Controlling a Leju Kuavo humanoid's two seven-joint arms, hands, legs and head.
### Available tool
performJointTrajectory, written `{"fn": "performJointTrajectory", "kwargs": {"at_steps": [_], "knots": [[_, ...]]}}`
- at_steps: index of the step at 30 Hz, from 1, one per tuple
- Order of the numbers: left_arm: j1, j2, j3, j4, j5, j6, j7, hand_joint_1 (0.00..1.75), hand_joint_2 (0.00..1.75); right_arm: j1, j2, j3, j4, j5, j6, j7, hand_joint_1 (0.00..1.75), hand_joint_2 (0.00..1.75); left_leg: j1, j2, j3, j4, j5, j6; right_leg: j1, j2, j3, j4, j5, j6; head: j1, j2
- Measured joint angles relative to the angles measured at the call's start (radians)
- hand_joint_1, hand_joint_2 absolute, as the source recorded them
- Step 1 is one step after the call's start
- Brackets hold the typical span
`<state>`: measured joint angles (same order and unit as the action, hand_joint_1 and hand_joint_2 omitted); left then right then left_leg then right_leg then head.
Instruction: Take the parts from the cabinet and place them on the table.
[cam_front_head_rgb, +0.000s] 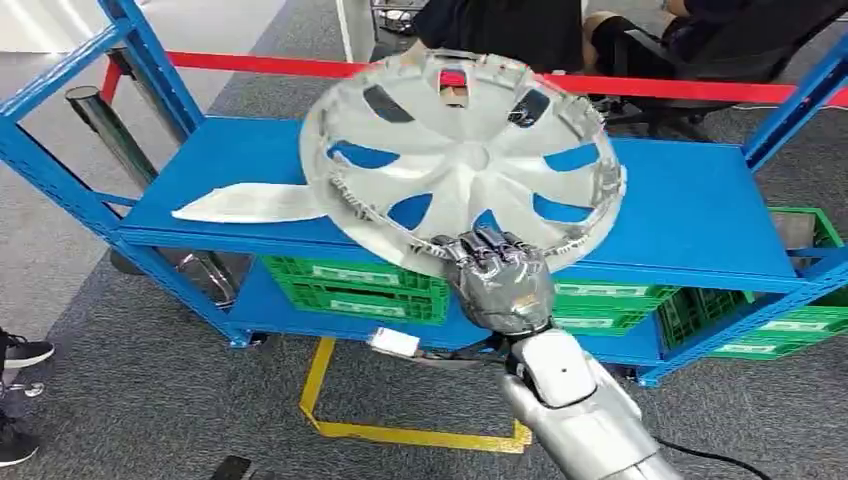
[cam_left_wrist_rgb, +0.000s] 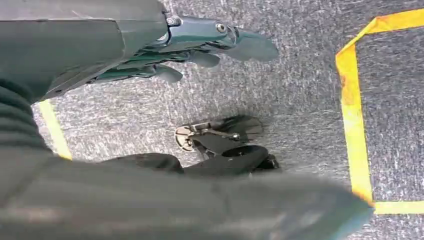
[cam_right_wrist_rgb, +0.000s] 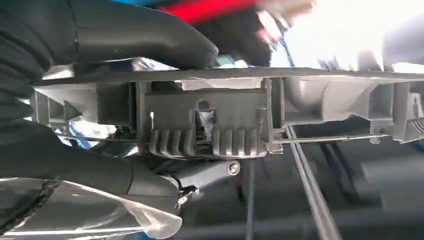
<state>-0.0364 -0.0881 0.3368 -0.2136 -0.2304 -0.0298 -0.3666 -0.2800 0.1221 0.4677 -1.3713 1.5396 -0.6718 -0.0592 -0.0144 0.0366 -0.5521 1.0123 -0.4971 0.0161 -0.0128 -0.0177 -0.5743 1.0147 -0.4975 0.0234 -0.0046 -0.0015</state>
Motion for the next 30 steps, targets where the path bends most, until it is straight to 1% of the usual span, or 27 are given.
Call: {"fn": "performJointTrajectory", "kwargs": {"at_steps": [2,3,4,5,6,7,8,9,10,12,13,14,15,16,18,19,20,21,22,23,24,25,26,27,28,29,30], "knots": [[0.001,-0.002,0.013,0.0,0.003,0.003,-0.005,0.0,1.75,0.047,0.0,0.006,-0.129,-0.015,0.0,-0.028,1.75,1.75,0.0,0.0,0.0,0.0,0.0,0.0,0.0,0.001,0.0,0.0,0.0,0.0,0.0,0.0],[0.002,-0.003,0.021,0.0,0.01,0.004,-0.013,0.0,1.75,0.071,0.0,0.006,-0.189,-0.032,0.0,-0.055,1.75,1.75,0.0,0.0,0.0,0.0,0.0,0.0,0.0,0.001,0.0,0.0,0.0,0.0,0.0,0.0],[0.002,-0.005,0.028,0.0,0.014,0.008,-0.021,0.0,1.75,0.096,0.0,0.005,-0.237,-0.06,0.0,-0.098,1.75,1.75,0.0,0.0,0.0,0.0,0.0,0.0,0.0,0.0,0.0,0.0,0.0,0.0,0.0,0.0],[0.002,-0.006,0.037,0.0,0.018,0.011,-0.027,0.0,1.75,0.129,0.006,-0.001,-0.287,-0.107,0.0,-0.171,1.75,1.75,0.0,0.0,0.0,0.0,0.0,0.0,0.0,0.0,0.001,-0.001,0.0,0.0,0.0,0.0],[0.003,-0.006,0.045,0.0,0.021,0.011,-0.038,0.0,1.75,0.164,0.021,-0.02,-0.329,-0.175,0.0,-0.269,1.75,1.75,-0.004,0.0,0.0,0.005,-0.003,0.002,-0.003,0.001,0.002,-0.004,0.002,0.003,0.0,0.0],[0.005,-0.007,0.052,0.0,0.023,0.009,-0.053,0.0,1.75,0.2,0.041,-0.043,-0.354,-0.272,0.0,-0.377,1.75,1.75,-0.003,0.0,0.0,0.005,-0.004,0.004,-0.003,0.001,0.002,-0.004,0.002,0.003,-0.001,0.0],[0.006,-0.007,0.062,0.0,0.026,0.004,-0.072,0.0,1.75,0.242,0.064,-0.073,-0.372,-0.403,0.0,-0.496,1.75,1.75,-0.004,0.0,0.0,0.005,-0.005,0.005,-0.003,0.002,0.003,-0.004,0.002,0.004,0.0,0.0],[0.006,-0.008,0.071,0.0,0.03,0.003,-0.084,0.0,1.75,0.278,0.079,-0.091,-0.384,-0.497,0.0,-0.571,1.75,1.75,-0.004,0.0,0.0,0.006,-0.005,0.006,-0.004,0.001,0.003,-0.004,0.003,0.005,-0.001,0.0],[0.006,-0.009,0.079,0.0,0.031,0.003,-0.091,0.0,1.75,0.308,0.087,-0.099,-0.396,-0.561,0.001,-0.609,1.75,1.75,-0.005,0.0,0.0,0.007,-0.006,0.007,-0.005,0.001,0.003,-0.004,0.003,0.007,0.0,0.0],[0.006,-0.009,0.089,0.0,0.031,0.002,-0.093,0.0,1.75,0.346,0.097,-0.11,-0.414,-0.589,0.001,-0.616,1.75,1.75,-0.008,0.0,0.0,0.008,-0.006,0.012,-0.008,0.001,0.004,-0.006,0.005,0.013,-0.001,0.0],[0.006,-0.009,0.093,0.0,0.029,0.003,-0.093,0.0,1.75,0.361,0.102,-0.118,-0.421,-0.619,0.001,-0.616,1.75,1.75,-0.008,0.0,0.0,0.005,0.003,0.02,-0.008,0.001,0.008,-0.009,0.013,0.02,-0.002,0.0],[0.005,-0.011,0.095,0.0,0.021,0.007,-0.095,0.0,1.75,0.375,0.101,-0.119,-0.428,-0.666,0.001,-0.611,1.75,1.75,0.004,0.001,0.006,-0.016,0.016,0.029,-0.006,0.001,0.005,-0.006,0.003,0.023,0.0,0.0],[0.005,-0.013,0.096,0.0,0.012,0.013,-0.095,0.0,1.75,0.389,0.099,-0.121,-0.434,-0.721,0.001,-0.606,1.75,1.75,0.002,0.002,0.007,-0.02,0.021,0.033,-0.005,0.006,-0.008,0.01,-0.022,0.023,0.001,0.0],[0.005,-0.013,0.097,0.0,0.002,0.021,-0.095,0.0,1.75,0.402,0.096,-0.122,-0.441,-0.776,0.001,-0.609,1.75,1.75,0.002,0.003,0.003,-0.021,0.025,0.038,-0.004,0.012,-0.027,0.061,-0.062,0.022,0.005,0.0],[0.007,-0.018,0.097,0.0,-0.021,0.037,-0.091,0.0,1.75,0.445,0.071,-0.122,-0.454,-0.856,0.001,-0.622,1.75,1.75,-0.001,0.003,-0.003,-0.02,0.026,0.039,-0.004,0.015,-0.089,0.222,-0.142,0.025,0.003,0.0],[0.009,-0.02,0.097,0.0,-0.029,0.045,-0.088,0.0,1.75,0.469,0.058,-0.119,-0.462,-0.891,0.001,-0.627,1.75,1.75,-0.002,0.003,-0.005,-0.019,0.027,0.039,-0.003,0.015,-0.109,0.278,-0.159,0.026,0.005,0.0],[0.01,-0.022,0.097,0.0,-0.04,0.055,-0.084,0.0,1.75,0.489,0.044,-0.118,-0.468,-0.921,0.001,-0.629,1.75,1.75,-0.002,0.003,-0.007,-0.018,0.029,0.039,-0.003,0.015,-0.106,0.284,-0.149,0.026,0.004,0.0],[0.01,-0.023,0.097,0.0,-0.047,0.064,-0.081,0.0,1.75,0.506,0.034,-0.118,-0.475,-0.949,0.001,-0.629,1.75,1.75,-0.002,0.003,-0.008,-0.016,0.029,0.038,-0.003,0.015,-0.082,0.248,-0.119,0.025,0.005,0.0],[0.009,-0.026,0.097,0.0,-0.056,0.074,-0.073,0.0,1.75,0.522,0.023,-0.118,-0.486,-0.987,0.001,-0.63,1.75,1.75,-0.002,0.007,-0.009,-0.013,0.029,0.037,-0.004,0.011,-0.037,0.17,-0.075,0.024,0.005,0.0],[0.01,-0.028,0.096,0.0,-0.064,0.084,-0.062,0.0,1.75,0.538,0.012,-0.115,-0.503,-1.034,0.001,-0.631,1.75,1.75,-0.001,0.011,-0.01,-0.008,0.027,0.035,-0.004,-0.005,0.023,0.064,-0.03,0.022,0.005,0.0],[0.012,-0.029,0.096,0.0,-0.069,0.089,-0.053,0.0,1.75,0.546,0.001,-0.111,-0.517,-1.074,0.001,-0.631,1.75,1.75,-0.002,0.014,-0.011,-0.003,0.025,0.031,0.0,-0.043,0.056,-0.003,-0.042,0.02,0.004,0.0],[0.016,-0.029,0.096,0.0,-0.075,0.094,-0.046,0.0,1.75,0.552,-0.01,-0.105,-0.532,-1.118,0.001,-0.632,1.75,1.75,-0.009,0.017,-0.016,0.002,0.025,0.025,0.011,-0.062,0.07,-0.012,-0.037,0.013,0.007,0.0],[0.017,-0.028,0.096,0.0,-0.079,0.097,-0.04,0.0,1.75,0.563,-0.019,-0.1,-0.545,-1.15,0.001,-0.632,1.75,1.75,-0.009,0.026,-0.015,0.004,0.026,0.021,0.011,-0.05,0.061,-0.008,-0.035,0.008,0.003,0.0],[0.018,-0.028,0.096,0.0,-0.084,0.1,-0.036,0.0,1.75,0.573,-0.026,-0.095,-0.558,-1.171,0.002,-0.633,1.75,1.75,-0.008,0.035,-0.016,0.007,0.028,0.018,0.01,-0.037,0.057,-0.01,-0.035,0.007,0.005,0.0],[0.019,-0.029,0.096,0.0,-0.085,0.101,-0.033,0.0,1.75,0.583,-0.035,-0.092,-0.567,-1.184,0.002,-0.633,1.75,1.75,-0.008,0.046,-0.016,0.007,0.03,0.015,0.01,-0.027,0.054,-0.009,-0.032,0.002,0.003,0.0],[0.019,-0.029,0.096,0.0,-0.086,0.102,-0.032,0.0,1.75,0.59,-0.042,-0.09,-0.573,-1.193,0.002,-0.633,1.75,1.75,-0.009,0.054,-0.018,0.01,0.029,0.012,0.004,-0.016,0.037,-0.014,-0.022,-0.012,0.005,0.0],[0.018,-0.028,0.096,0.0,-0.086,0.103,-0.032,0.0,1.75,0.595,-0.047,-0.088,-0.578,-1.198,0.002,-0.633,1.75,1.75,-0.004,0.02,-0.026,0.023,0.001,-0.001,0.001,-0.008,0.04,-0.015,-0.016,-0.021,0.002,0.0]]}}
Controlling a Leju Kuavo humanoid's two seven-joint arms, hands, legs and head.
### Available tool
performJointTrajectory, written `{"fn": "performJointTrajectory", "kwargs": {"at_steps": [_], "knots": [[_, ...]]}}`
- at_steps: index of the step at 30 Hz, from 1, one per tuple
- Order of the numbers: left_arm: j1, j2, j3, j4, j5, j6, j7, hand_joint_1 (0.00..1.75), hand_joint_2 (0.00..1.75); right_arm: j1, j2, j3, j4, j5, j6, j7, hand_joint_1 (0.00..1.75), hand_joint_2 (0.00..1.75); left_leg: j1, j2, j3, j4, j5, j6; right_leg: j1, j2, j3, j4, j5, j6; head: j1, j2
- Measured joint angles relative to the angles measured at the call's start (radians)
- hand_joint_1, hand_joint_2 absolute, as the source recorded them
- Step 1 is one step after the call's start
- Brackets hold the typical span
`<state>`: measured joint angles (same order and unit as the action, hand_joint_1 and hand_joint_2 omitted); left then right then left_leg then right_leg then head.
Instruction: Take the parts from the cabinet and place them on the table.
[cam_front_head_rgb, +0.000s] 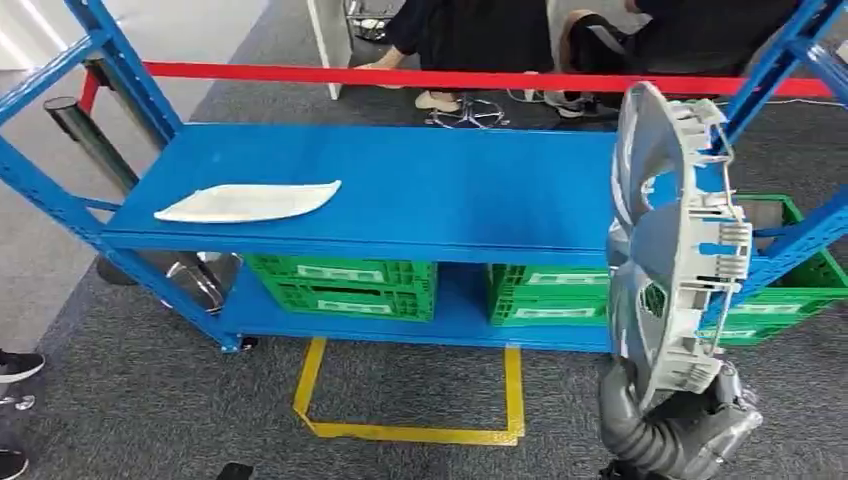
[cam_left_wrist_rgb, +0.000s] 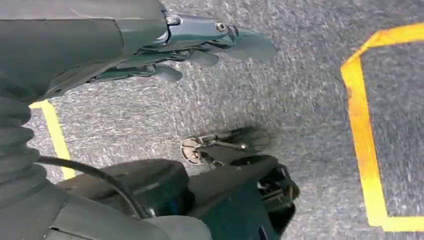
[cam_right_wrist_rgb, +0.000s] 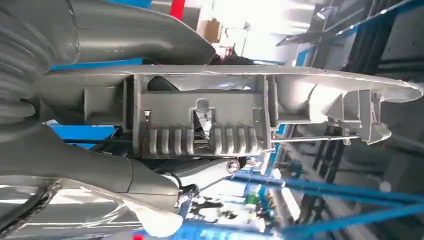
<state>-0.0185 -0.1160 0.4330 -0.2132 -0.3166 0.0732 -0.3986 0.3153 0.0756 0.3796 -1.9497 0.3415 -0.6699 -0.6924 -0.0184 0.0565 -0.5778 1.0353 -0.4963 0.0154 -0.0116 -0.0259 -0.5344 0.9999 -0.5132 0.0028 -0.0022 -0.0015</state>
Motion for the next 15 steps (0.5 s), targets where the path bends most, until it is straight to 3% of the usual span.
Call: {"fn": "performJointTrajectory", "kwargs": {"at_steps": [1,3,4,5,6,8,9,10,11,13,14,15], "knots": [[0.001,0.0,0.0,0.0,-0.002,0.0,0.0,0.0,1.75,0.003,-0.003,0.004,-0.005,-0.005,0.0,0.0,1.75,1.75,0.005,-0.029,-0.012,0.045,-0.052,-0.008,-0.002,0.011,-0.008,0.001,0.009,-0.008,-0.004,0.0],[0.001,0.0,0.0,0.0,-0.011,0.002,0.003,0.0,1.75,0.011,-0.012,0.009,-0.012,-0.013,0.0,0.0,1.75,1.75,0.013,-0.046,-0.05,0.189,-0.149,-0.017,-0.001,0.031,-0.026,0.002,0.023,-0.01,-0.004,0.0],[0.001,0.0,-0.001,0.0,-0.019,0.002,0.006,0.0,1.75,0.019,-0.019,0.011,-0.016,-0.019,0.0,0.0,1.75,1.75,0.015,-0.047,-0.064,0.254,-0.179,-0.019,-0.001,0.042,-0.037,0.004,0.03,-0.01,-0.005,0.0],[0.001,-0.001,-0.002,0.0,-0.023,0.003,0.007,0.0,1.75,0.026,-0.025,0.012,-0.019,-0.026,0.001,0.0,1.75,1.75,0.017,-0.047,-0.06,0.275,-0.181,-0.019,-0.001,0.053,-0.047,0.007,0.036,-0.008,-0.005,0.0],[0.001,-0.004,-0.002,0.0,-0.03,0.006,0.011,0.0,1.75,0.035,-0.03,0.012,-0.021,-0.034,0.002,0.0,1.75,1.75,0.019,-0.048,-0.035,0.251,-0.158,-0.019,-0.002,0.064,-0.055,0.009,0.042,-0.006,-0.005,0.0],[-0.001,-0.006,-0.002,0.0,-0.037,0.008,0.011,0.0,1.75,0.054,-0.039,0.011,-0.025,-0.044,0.004,0.0,1.75,1.75,0.022,-0.064,0.064,0.09,-0.082,-0.012,-0.002,0.088,-0.071,0.012,0.054,0.0,-0.005,0.0],[-0.002,-0.006,-0.002,0.0,-0.037,0.008,0.011,0.0,1.75,0.058,-0.041,0.011,-0.028,-0.045,0.005,0.0,1.75,1.75,0.024,-0.105,0.118,-0.001,-0.058,-0.006,-0.003,0.099,-0.077,0.014,0.061,0.004,-0.005,0.0],[-0.002,-0.007,-0.002,0.0,-0.039,0.009,0.012,0.0,1.75,0.06,-0.042,0.011,-0.031,-0.047,0.005,0.0,1.75,1.75,0.025,-0.159,0.145,-0.054,-0.078,-0.002,-0.001,0.11,-0.086,0.014,0.07,0.011,-0.004,0.0],[-0.001,-0.01,-0.002,0.0,-0.04,0.01,0.012,0.0,1.75,0.062,-0.044,0.011,-0.034,-0.054,0.008,0.0,1.75,1.75,0.024,-0.154,0.14,-0.055,-0.066,-0.008,-0.005,0.119,-0.089,0.012,0.081,0.019,-0.004,0.0],[-0.002,-0.013,-0.002,0.0,-0.042,0.013,0.011,0.0,1.75,0.073,-0.045,0.008,-0.04,-0.072,0.022,-0.001,1.75,1.75,0.015,-0.136,0.134,-0.051,-0.058,-0.002,-0.012,0.141,-0.094,0.002,0.1,0.039,-0.006,0.0],[-0.002,-0.014,-0.002,0.0,-0.045,0.015,0.011,0.0,1.75,0.081,-0.046,0.004,-0.042,-0.081,0.034,-0.001,1.75,1.75,0.015,-0.122,0.128,-0.056,-0.047,0.004,-0.008,0.155,-0.098,-0.002,0.111,0.049,-0.004,0.0],[-0.006,-0.016,-0.002,0.0,-0.051,0.019,0.011,0.0,1.75,0.092,-0.046,-0.003,-0.044,-0.089,0.044,-0.001,1.75,1.75,0.023,-0.099,0.117,-0.065,-0.033,0.014,-0.012,0.126,-0.104,0.009,0.09,0.047,-0.005,0.0]]}}
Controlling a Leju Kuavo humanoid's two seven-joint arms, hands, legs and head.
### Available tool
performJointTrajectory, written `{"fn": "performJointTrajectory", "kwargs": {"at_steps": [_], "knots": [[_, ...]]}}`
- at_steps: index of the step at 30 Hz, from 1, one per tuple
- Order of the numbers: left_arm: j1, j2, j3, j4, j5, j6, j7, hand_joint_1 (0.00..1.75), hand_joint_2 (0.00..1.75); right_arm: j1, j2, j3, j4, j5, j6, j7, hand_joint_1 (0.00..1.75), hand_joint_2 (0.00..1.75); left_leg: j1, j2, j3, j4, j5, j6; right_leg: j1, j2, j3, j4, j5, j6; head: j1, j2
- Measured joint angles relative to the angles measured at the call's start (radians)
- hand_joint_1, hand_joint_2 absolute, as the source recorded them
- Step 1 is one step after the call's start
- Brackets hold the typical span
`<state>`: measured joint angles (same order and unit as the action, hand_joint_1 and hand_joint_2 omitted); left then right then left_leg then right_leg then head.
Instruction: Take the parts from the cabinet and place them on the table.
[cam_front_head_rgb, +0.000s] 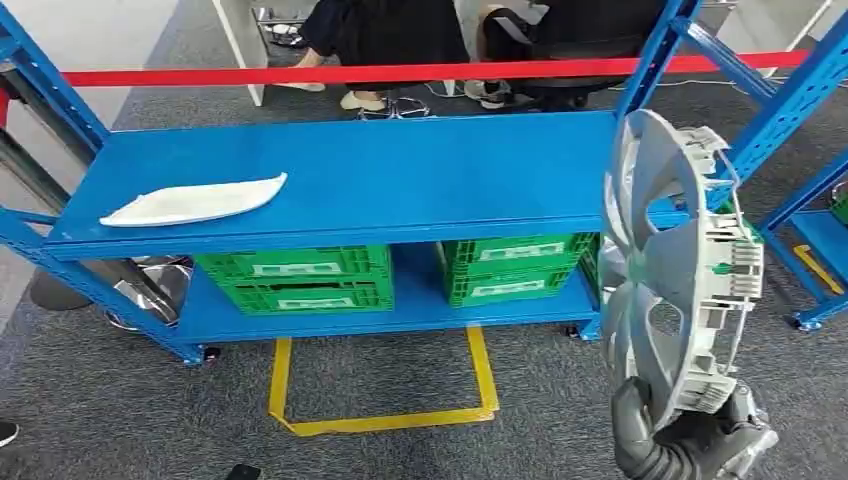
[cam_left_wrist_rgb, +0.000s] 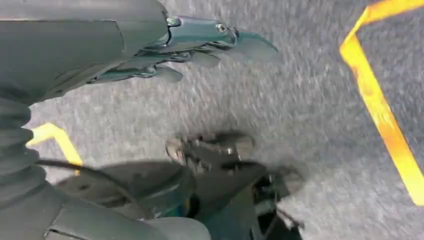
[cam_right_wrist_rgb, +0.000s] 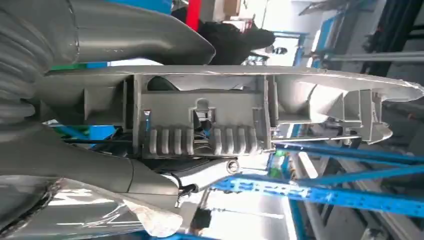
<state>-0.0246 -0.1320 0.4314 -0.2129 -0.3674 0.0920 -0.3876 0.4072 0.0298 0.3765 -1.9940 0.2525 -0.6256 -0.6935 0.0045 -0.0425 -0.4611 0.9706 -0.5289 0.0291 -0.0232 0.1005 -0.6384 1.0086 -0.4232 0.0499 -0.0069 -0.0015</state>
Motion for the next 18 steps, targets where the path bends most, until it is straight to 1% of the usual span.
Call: {"fn": "performJointTrajectory", "kwargs": {"at_steps": [1,2,3,4,5,6,7,8,9,10,11,12,13,14,15,16,17,18], "knots": [[0.0,-0.002,0.0,0.0,-0.003,0.005,0.0,0.0,1.75,0.006,0.0,-0.009,-0.002,-0.008,0.013,0.001,1.75,1.75,-0.003,0.01,-0.011,-0.001,0.008,0.01,0.004,-0.051,-0.017,0.031,-0.054,0.002,0.007,0.0],[0.001,-0.003,0.0,0.0,-0.01,0.008,0.001,0.0,1.75,0.009,-0.001,-0.017,-0.003,-0.01,0.024,0.001,1.75,1.75,-0.005,0.028,-0.024,0.0,0.015,0.015,0.004,-0.078,-0.039,0.094,-0.123,0.005,0.011,0.0],[0.004,-0.004,0.0,0.0,-0.013,0.014,0.001,0.0,1.75,0.013,-0.001,-0.027,-0.003,-0.014,0.037,0.001,1.75,1.75,-0.009,0.045,-0.035,0.001,0.023,0.016,0.003,-0.089,-0.055,0.168,-0.178,0.009,0.01,0.0],[0.006,-0.005,0.0,0.0,-0.015,0.016,0.003,0.0,1.75,0.019,-0.001,-0.035,-0.003,-0.016,0.047,0.001,1.75,1.75,-0.011,0.064,-0.049,0.003,0.033,0.017,0.003,-0.093,-0.067,0.241,-0.215,0.013,0.01,0.0],[0.006,-0.006,0.0,0.0,-0.019,0.019,0.004,0.0,1.75,0.025,-0.001,-0.045,-0.004,-0.017,0.054,0.001,1.75,1.75,-0.013,0.079,-0.063,0.006,0.042,0.017,0.003,-0.094,-0.068,0.29,-0.211,0.016,0.01,0.0],[0.004,-0.007,0.0,0.0,-0.02,0.021,0.004,0.0,1.75,0.032,-0.001,-0.054,-0.004,-0.018,0.058,0.001,1.75,1.75,-0.014,0.097,-0.08,0.011,0.05,0.017,0.003,-0.096,-0.054,0.305,-0.175,0.018,0.01,0.0],[0.002,-0.008,0.0,0.0,-0.02,0.022,0.004,0.0,1.75,0.037,-0.001,-0.06,-0.005,-0.019,0.061,0.001,1.75,1.75,-0.015,0.112,-0.096,0.017,0.057,0.016,0.003,-0.1,-0.021,0.282,-0.128,0.019,0.01,0.0],[0.001,-0.008,0.0,0.0,-0.021,0.022,0.004,0.0,1.75,0.041,-0.001,-0.066,-0.006,-0.02,0.063,0.002,1.75,1.75,-0.016,0.126,-0.111,0.023,0.062,0.014,0.003,-0.109,0.033,0.221,-0.091,0.018,0.01,0.0],[0.0,-0.009,0.0,0.0,-0.021,0.022,0.004,0.0,1.75,0.044,-0.001,-0.072,-0.006,-0.02,0.063,0.002,1.75,1.75,-0.017,0.135,-0.121,0.03,0.066,0.011,0.004,-0.131,0.101,0.134,-0.084,0.015,0.01,0.0],[0.0,-0.009,0.0,0.0,-0.021,0.023,0.004,0.0,1.75,0.045,-0.001,-0.077,-0.01,-0.019,0.066,0.002,1.75,1.75,-0.022,0.145,-0.122,0.039,0.069,0.008,0.007,-0.18,0.173,0.031,-0.124,0.011,0.01,0.0],[0.0,-0.011,0.0,0.0,-0.023,0.025,0.006,0.0,1.75,0.045,-0.001,-0.079,-0.016,-0.018,0.069,0.002,1.75,1.75,-0.024,0.155,-0.127,0.045,0.073,0.002,0.017,-0.191,0.22,-0.038,-0.145,0.003,0.01,0.0],[0.0,-0.011,0.0,0.0,-0.028,0.029,0.011,0.0,1.75,0.048,-0.001,-0.083,-0.02,-0.017,0.072,0.002,1.75,1.75,-0.024,0.166,-0.13,0.047,0.083,-0.003,0.016,-0.18,0.212,-0.046,-0.152,-0.008,0.008,0.0],[-0.003,-0.012,0.0,0.0,-0.032,0.033,0.015,0.0,1.75,0.053,0.0,-0.09,-0.026,-0.016,0.081,0.001,1.75,1.75,-0.023,0.177,-0.134,0.047,0.09,-0.006,0.018,-0.167,0.196,-0.045,-0.15,-0.012,0.011,0.0],[-0.004,-0.014,0.0,0.0,-0.038,0.037,0.019,0.0,1.75,0.059,0.001,-0.101,-0.032,-0.02,0.093,0.0,1.75,1.75,-0.023,0.188,-0.135,0.048,0.096,-0.01,0.017,-0.156,0.188,-0.044,-0.143,-0.023,0.007,0.0],[-0.004,-0.014,0.0,0.0,-0.042,0.042,0.02,0.0,1.75,0.068,0.006,-0.111,-0.039,-0.027,0.107,0.0,1.75,1.75,-0.019,0.16,-0.14,0.054,0.082,-0.023,0.009,-0.151,0.178,-0.047,-0.13,-0.032,0.011,0.0],[-0.003,-0.014,0.0,0.0,-0.047,0.043,0.02,0.0,1.75,0.074,0.01,-0.121,-0.043,-0.034,0.121,0.0,1.75,1.75,-0.016,0.104,-0.145,0.074,0.035,-0.034,0.009,-0.142,0.167,-0.047,-0.12,-0.04,0.007,0.0],[0.0,-0.015,0.0,0.0,-0.053,0.047,0.02,0.0,1.75,0.076,0.017,-0.133,-0.043,-0.038,0.136,0.001,1.75,1.75,-0.014,0.071,-0.151,0.122,-0.029,-0.038,0.01,-0.135,0.154,-0.047,-0.108,-0.048,0.007,0.0],[0.004,-0.015,0.0,0.0,-0.058,0.05,0.02,0.0,1.75,0.079,0.024,-0.147,-0.046,-0.042,0.149,0.002,1.75,1.75,-0.013,0.056,-0.164,0.199,-0.094,-0.04,0.011,-0.122,0.138,-0.045,-0.094,-0.051,0.006,0.0]]}}
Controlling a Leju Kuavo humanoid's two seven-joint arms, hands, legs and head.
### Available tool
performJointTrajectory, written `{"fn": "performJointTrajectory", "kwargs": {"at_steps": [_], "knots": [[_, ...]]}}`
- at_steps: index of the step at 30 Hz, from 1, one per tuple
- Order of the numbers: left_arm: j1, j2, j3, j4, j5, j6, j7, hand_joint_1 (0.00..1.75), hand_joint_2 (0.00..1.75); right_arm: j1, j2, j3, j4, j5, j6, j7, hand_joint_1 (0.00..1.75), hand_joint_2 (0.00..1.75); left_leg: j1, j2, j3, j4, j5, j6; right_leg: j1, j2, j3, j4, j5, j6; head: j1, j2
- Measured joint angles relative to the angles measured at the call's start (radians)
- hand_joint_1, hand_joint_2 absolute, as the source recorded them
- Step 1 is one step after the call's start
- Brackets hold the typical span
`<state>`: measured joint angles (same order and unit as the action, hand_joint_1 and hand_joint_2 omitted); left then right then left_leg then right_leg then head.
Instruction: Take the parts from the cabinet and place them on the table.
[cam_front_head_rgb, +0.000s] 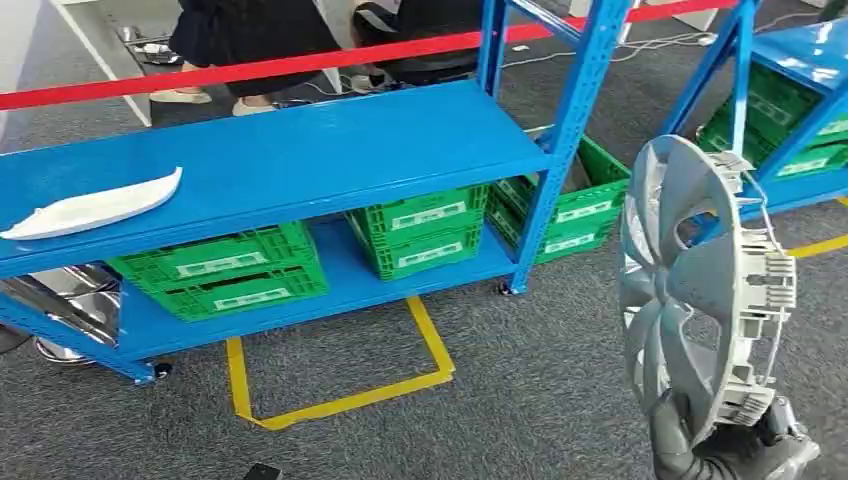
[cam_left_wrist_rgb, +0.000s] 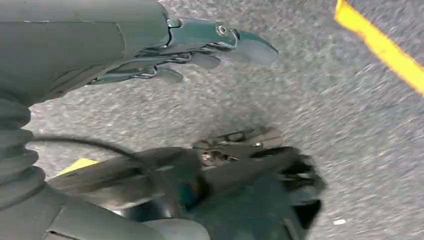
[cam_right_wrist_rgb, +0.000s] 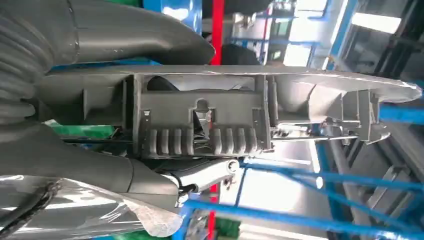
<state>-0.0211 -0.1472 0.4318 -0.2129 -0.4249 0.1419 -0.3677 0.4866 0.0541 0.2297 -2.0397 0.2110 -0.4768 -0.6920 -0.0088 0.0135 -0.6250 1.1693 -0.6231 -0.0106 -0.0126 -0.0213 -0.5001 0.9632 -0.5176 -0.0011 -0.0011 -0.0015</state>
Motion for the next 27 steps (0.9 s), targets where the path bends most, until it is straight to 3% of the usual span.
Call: {"fn": "performJointTrajectory", "kwargs": {"at_steps": [1,2,3,4,5,6,7,8,11,12,13,14,15,16,17,18,20,21,22,23,24,25,27], "knots": [[0.001,0.0,0.0,0.0,-0.004,0.002,0.0,0.0,1.75,0.005,0.005,-0.012,-0.003,-0.002,0.012,0.0,1.75,1.75,0.0,-0.004,-0.011,0.074,-0.041,0.0,0.001,0.013,-0.012,0.002,0.013,0.0,0.001,0.0],[-0.001,0.0,0.0,0.0,-0.006,0.004,0.0,0.0,1.75,0.009,0.009,-0.023,-0.006,-0.004,0.021,-0.001,1.75,1.75,0.0,-0.005,-0.014,0.123,-0.051,0.001,0.002,0.025,-0.026,0.007,0.026,0.0,0.001,0.0],[-0.002,-0.002,0.0,0.0,-0.011,0.006,0.002,0.0,1.75,0.012,0.016,-0.039,-0.01,-0.008,0.032,-0.001,1.75,1.75,0.0,-0.006,-0.001,0.134,-0.028,0.003,0.002,0.038,-0.047,0.014,0.039,0.001,0.001,0.0],[-0.003,-0.003,0.0,0.0,-0.017,0.008,0.005,0.0,1.75,0.018,0.024,-0.055,-0.013,-0.01,0.042,0.0,1.75,1.75,0.0,-0.008,0.027,0.11,0.011,0.006,0.002,0.051,-0.068,0.021,0.049,0.002,0.001,0.0],[-0.003,-0.003,0.0,0.0,-0.019,0.009,0.008,0.0,1.75,0.024,0.032,-0.068,-0.015,-0.011,0.051,0.0,1.75,1.75,0.0,-0.014,0.071,0.047,0.05,0.01,0.002,0.063,-0.087,0.029,0.057,0.004,0.0,0.0],[-0.003,-0.003,0.0,0.0,-0.023,0.011,0.009,0.0,1.75,0.029,0.04,-0.081,-0.018,-0.011,0.059,0.0,1.75,1.75,0.0,-0.032,0.134,-0.049,0.079,0.018,0.002,0.078,-0.106,0.036,0.067,0.007,0.0,0.0],[-0.004,-0.002,0.0,0.0,-0.024,0.012,0.011,0.0,1.75,0.032,0.046,-0.09,-0.021,-0.011,0.064,0.0,1.75,1.75,0.002,-0.088,0.185,-0.141,0.06,0.03,-0.001,0.088,-0.12,0.042,0.077,0.011,0.001,0.0],[-0.003,-0.004,0.0,0.0,-0.026,0.013,0.011,0.0,1.75,0.033,0.051,-0.097,-0.024,-0.011,0.066,0.0,1.75,1.75,0.006,-0.116,0.215,-0.2,0.045,0.033,0.005,0.101,-0.13,0.047,0.086,0.019,0.003,0.0],[-0.006,-0.008,0.0,0.0,-0.036,0.014,0.018,0.0,1.75,0.044,0.076,-0.135,-0.033,-0.016,0.108,-0.001,1.75,1.75,-0.005,-0.088,0.2,-0.195,0.059,0.037,-0.006,0.132,-0.14,0.032,0.125,0.04,0.002,0.0],[-0.005,-0.012,0.0,0.001,-0.039,0.014,0.018,0.0,1.75,0.051,0.087,-0.153,-0.038,-0.019,0.13,-0.001,1.75,1.75,0.006,-0.068,0.187,-0.206,0.077,0.046,-0.003,0.143,-0.151,0.032,0.132,0.046,0.002,0.0],[-0.011,-0.013,0.0,0.001,-0.045,0.014,0.017,0.0,1.75,0.062,0.1,-0.177,-0.042,-0.019,0.159,-0.002,1.75,1.75,0.006,-0.048,0.174,-0.206,0.089,0.056,0.0,0.094,-0.165,0.05,0.091,0.044,0.0,0.0],[-0.012,-0.016,0.0,0.001,-0.046,0.014,0.015,0.0,1.75,0.061,0.113,-0.198,-0.046,-0.019,0.179,-0.002,1.75,1.75,0.004,-0.036,0.158,-0.206,0.1,0.065,0.0,0.061,-0.178,0.095,0.024,0.046,0.012,0.0],[-0.011,-0.017,0.0,0.001,-0.047,0.013,0.015,0.0,1.75,0.059,0.123,-0.217,-0.048,-0.019,0.193,-0.002,1.75,1.75,0.003,-0.017,0.143,-0.206,0.111,0.063,0.0,0.039,-0.2,0.161,-0.046,0.05,0.013,0.0],[-0.009,-0.017,0.0,0.001,-0.047,0.012,0.014,0.0,1.75,0.06,0.13,-0.23,-0.049,-0.019,0.198,-0.001,1.75,1.75,0.001,0.0,0.128,-0.206,0.122,0.063,-0.002,0.029,-0.208,0.233,-0.096,0.055,0.011,0.0],[-0.009,-0.018,0.0,0.001,-0.047,0.012,0.014,0.0,1.75,0.062,0.136,-0.241,-0.05,-0.019,0.201,-0.001,1.75,1.75,0.001,0.017,0.111,-0.204,0.133,0.062,-0.005,0.026,-0.213,0.306,-0.111,0.059,0.013,0.0],[-0.009,-0.018,0.0,0.001,-0.05,0.009,0.013,0.0,1.75,0.063,0.143,-0.254,-0.05,-0.018,0.206,-0.001,1.75,1.75,0.001,0.033,0.094,-0.204,0.142,0.059,-0.007,0.025,-0.21,0.347,-0.083,0.063,0.012,0.0],[-0.011,-0.018,0.0,0.001,-0.056,0.001,0.003,0.0,1.75,0.065,0.159,-0.282,-0.055,-0.02,0.226,-0.001,1.75,1.75,0.001,0.065,0.061,-0.197,0.164,0.053,-0.011,0.018,-0.168,0.342,0.043,0.068,0.012,0.0],[-0.012,-0.018,0.001,0.001,-0.057,-0.001,0.001,0.0,1.75,0.066,0.168,-0.297,-0.058,-0.021,0.239,-0.001,1.75,1.75,0.001,0.077,0.047,-0.193,0.17,0.048,-0.013,0.006,-0.115,0.287,0.066,0.069,0.013,0.0],[-0.015,-0.018,0.001,0.001,-0.059,-0.002,0.0,0.0,1.75,0.068,0.177,-0.312,-0.061,-0.023,0.249,-0.001,1.75,1.75,-0.001,0.085,0.047,-0.187,0.176,0.042,-0.014,-0.027,-0.039,0.191,0.041,0.069,0.012,0.0],[-0.014,-0.017,0.001,0.0,-0.059,-0.002,0.0,0.0,1.75,0.066,0.185,-0.324,-0.065,-0.023,0.258,0.0,1.75,1.75,-0.004,0.092,0.04,-0.18,0.178,0.038,-0.013,-0.062,0.068,0.073,-0.006,0.067,0.014,0.0],[-0.016,-0.017,0.001,0.0,-0.061,-0.004,-0.001,0.0,1.75,0.064,0.195,-0.334,-0.07,-0.025,0.269,0.0,1.75,1.75,-0.005,0.105,0.039,-0.171,0.183,0.03,-0.006,-0.065,0.112,-0.023,-0.056,0.057,0.008,0.0],[-0.02,-0.017,0.001,0.0,-0.066,-0.005,-0.002,0.0,1.75,0.065,0.202,-0.343,-0.072,-0.025,0.278,-0.001,1.75,1.75,-0.002,0.117,0.036,-0.169,0.19,0.023,-0.006,-0.056,0.097,-0.031,-0.064,0.045,0.009,0.0],[-0.022,-0.018,0.001,0.0,-0.07,-0.004,-0.001,0.0,1.75,0.074,0.22,-0.368,-0.079,-0.026,0.298,-0.002,1.75,1.75,0.003,0.138,0.036,-0.17,0.198,0.011,-0.002,-0.035,0.086,-0.03,-0.056,0.024,0.009,0.0]]}}
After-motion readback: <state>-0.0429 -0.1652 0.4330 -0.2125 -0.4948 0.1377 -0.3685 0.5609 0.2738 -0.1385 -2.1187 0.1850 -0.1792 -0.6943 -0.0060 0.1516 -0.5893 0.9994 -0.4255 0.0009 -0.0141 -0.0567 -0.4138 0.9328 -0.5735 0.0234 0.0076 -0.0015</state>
